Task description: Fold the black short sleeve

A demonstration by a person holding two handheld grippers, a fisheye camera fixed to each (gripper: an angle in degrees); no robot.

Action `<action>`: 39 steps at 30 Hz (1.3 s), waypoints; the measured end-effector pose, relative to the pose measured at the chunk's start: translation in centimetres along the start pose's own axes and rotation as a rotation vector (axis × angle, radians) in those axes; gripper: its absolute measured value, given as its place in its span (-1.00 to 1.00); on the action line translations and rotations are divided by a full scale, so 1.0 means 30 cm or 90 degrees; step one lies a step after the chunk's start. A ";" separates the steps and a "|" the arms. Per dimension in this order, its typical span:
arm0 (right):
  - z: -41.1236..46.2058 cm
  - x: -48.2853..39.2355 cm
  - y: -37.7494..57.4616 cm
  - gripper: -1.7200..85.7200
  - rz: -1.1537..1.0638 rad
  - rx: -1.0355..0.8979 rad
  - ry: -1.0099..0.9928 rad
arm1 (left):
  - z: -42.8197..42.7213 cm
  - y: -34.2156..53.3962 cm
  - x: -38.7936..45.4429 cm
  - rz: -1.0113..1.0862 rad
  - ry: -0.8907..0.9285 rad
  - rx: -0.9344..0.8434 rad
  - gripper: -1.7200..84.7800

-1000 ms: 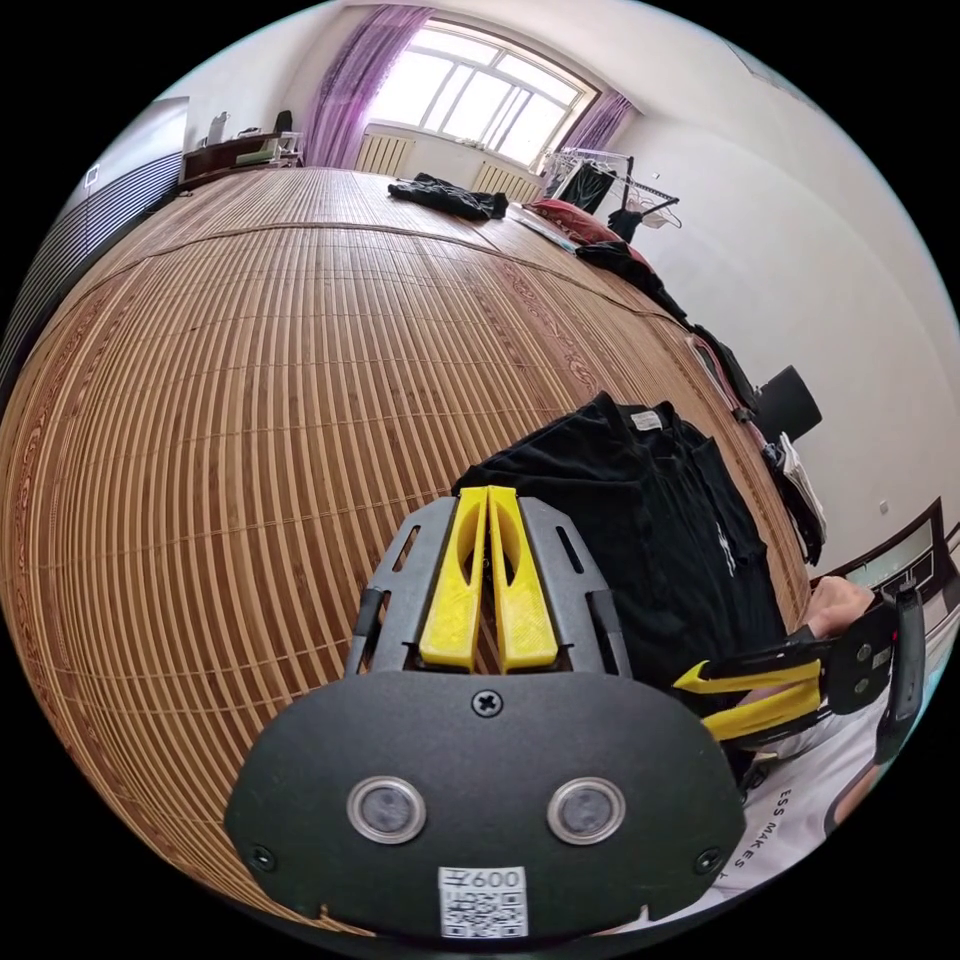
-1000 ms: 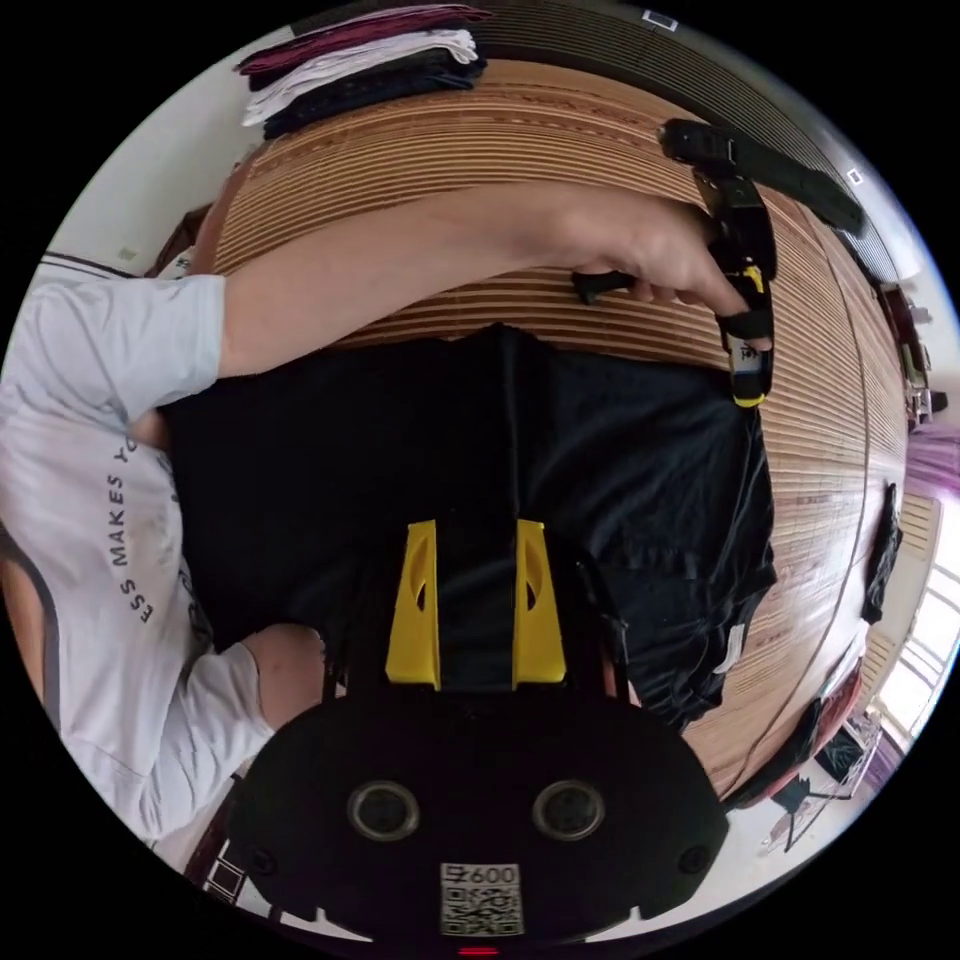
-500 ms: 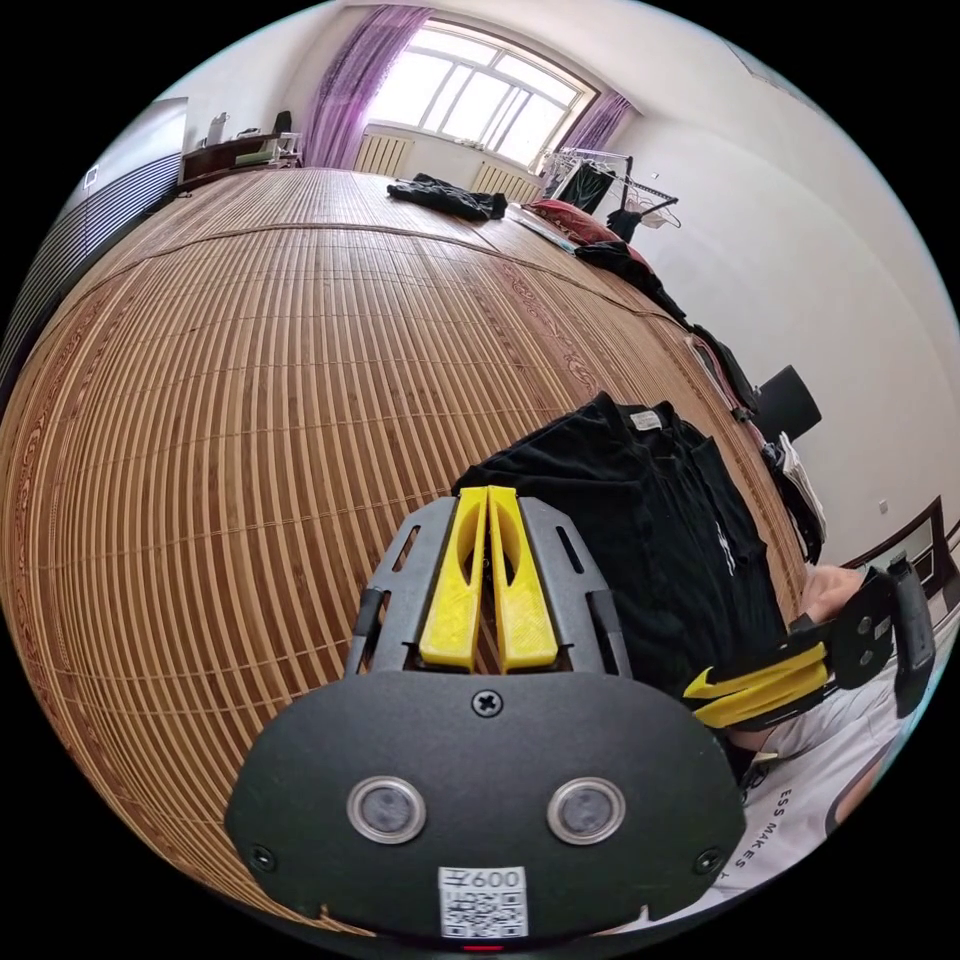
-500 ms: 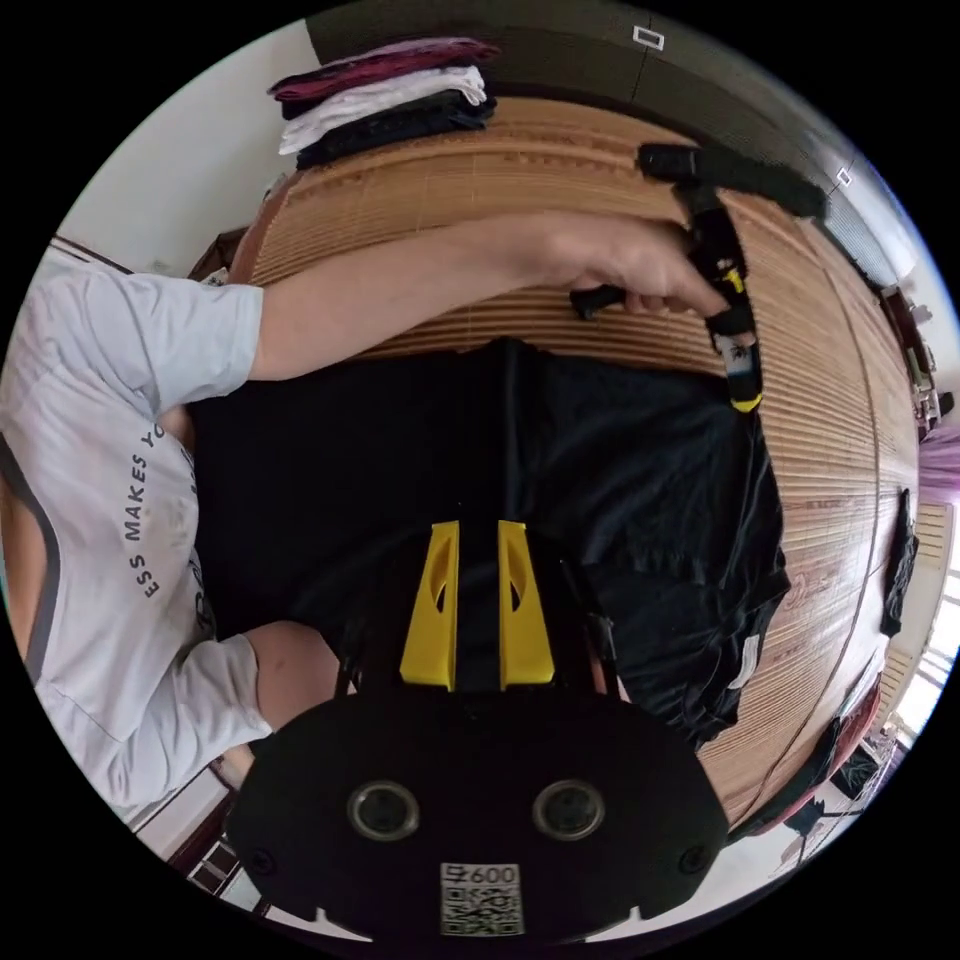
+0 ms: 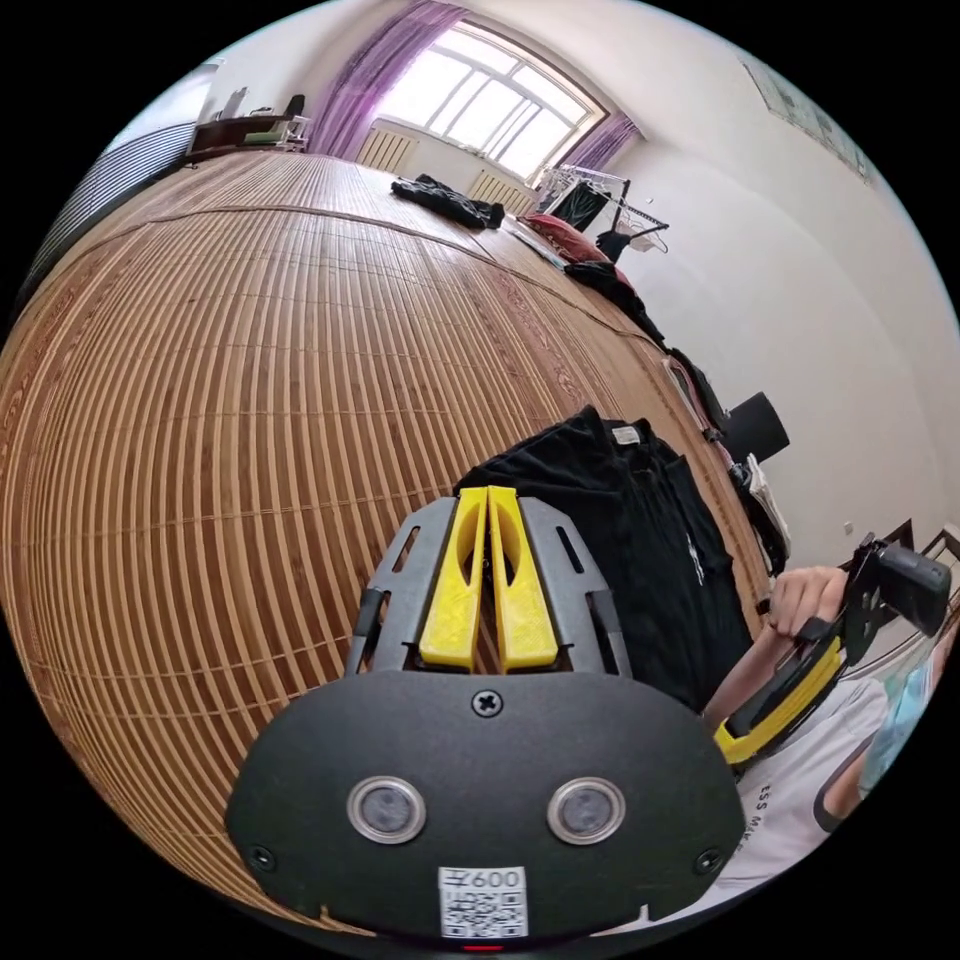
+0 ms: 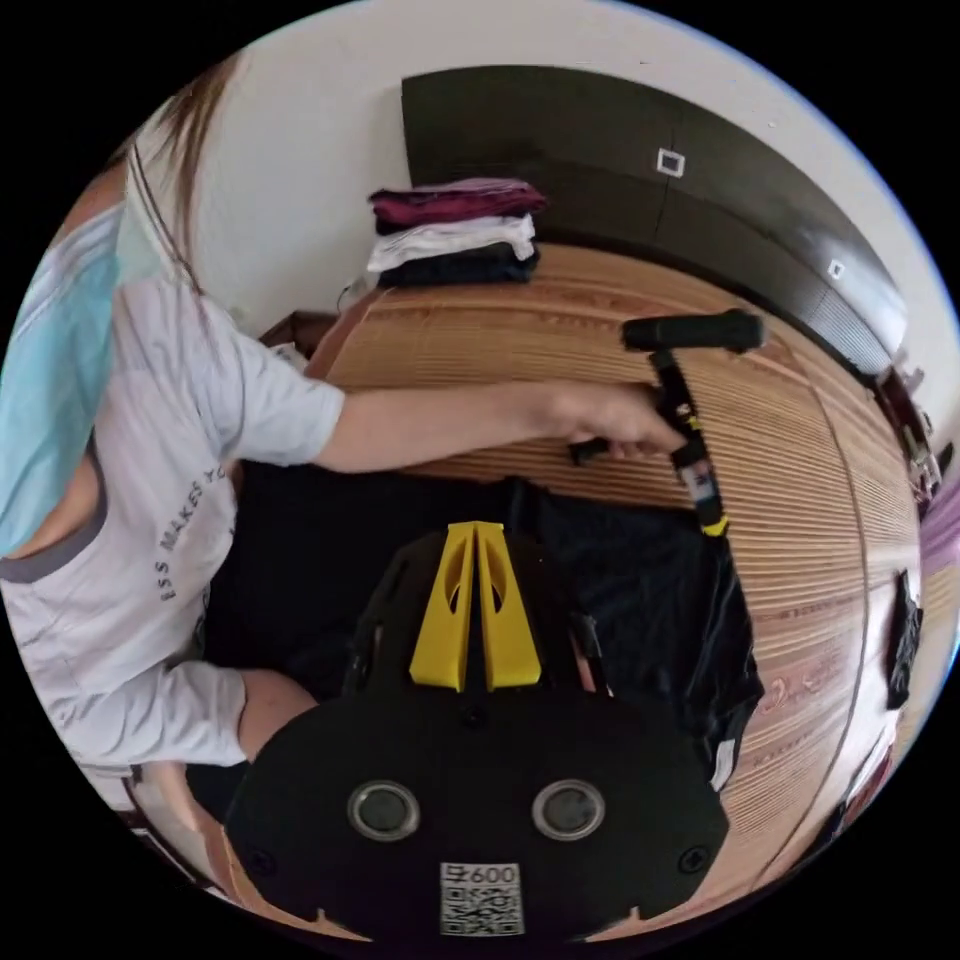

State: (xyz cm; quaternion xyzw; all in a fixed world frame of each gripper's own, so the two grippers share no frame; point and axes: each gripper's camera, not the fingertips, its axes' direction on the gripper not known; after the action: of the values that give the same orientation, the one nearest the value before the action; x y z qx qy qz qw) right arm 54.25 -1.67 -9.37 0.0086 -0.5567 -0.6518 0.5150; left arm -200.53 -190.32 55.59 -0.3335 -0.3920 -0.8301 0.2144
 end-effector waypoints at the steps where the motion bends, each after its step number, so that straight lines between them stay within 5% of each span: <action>1: 0.020 0.067 -0.016 -0.98 0.044 0.007 0.049 | 0.005 -0.003 0.022 0.011 -0.019 -0.003 -0.96; 5: 0.177 0.303 -0.046 -0.98 0.146 -0.085 0.005 | 0.022 -0.008 0.072 0.039 -0.061 -0.010 -0.96; 13: 0.156 0.533 -0.014 -0.98 0.224 -0.038 -0.067 | 0.032 -0.001 0.042 0.021 -0.033 -0.007 -0.96; 22: 0.070 0.477 -0.110 -0.98 0.118 -0.076 -0.084 | 0.043 0.001 0.060 0.029 -0.042 -0.007 -0.96; 39: -0.065 0.675 -0.102 -0.98 0.177 -0.042 -0.105 | 0.047 0.003 0.069 0.028 -0.036 -0.008 -0.96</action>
State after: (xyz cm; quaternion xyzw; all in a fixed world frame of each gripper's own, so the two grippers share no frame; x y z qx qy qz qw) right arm 43.86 -17.32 -0.96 -0.1389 -0.5714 -0.5902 0.5531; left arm -201.35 -189.45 57.78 -0.3670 -0.3853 -0.8177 0.2194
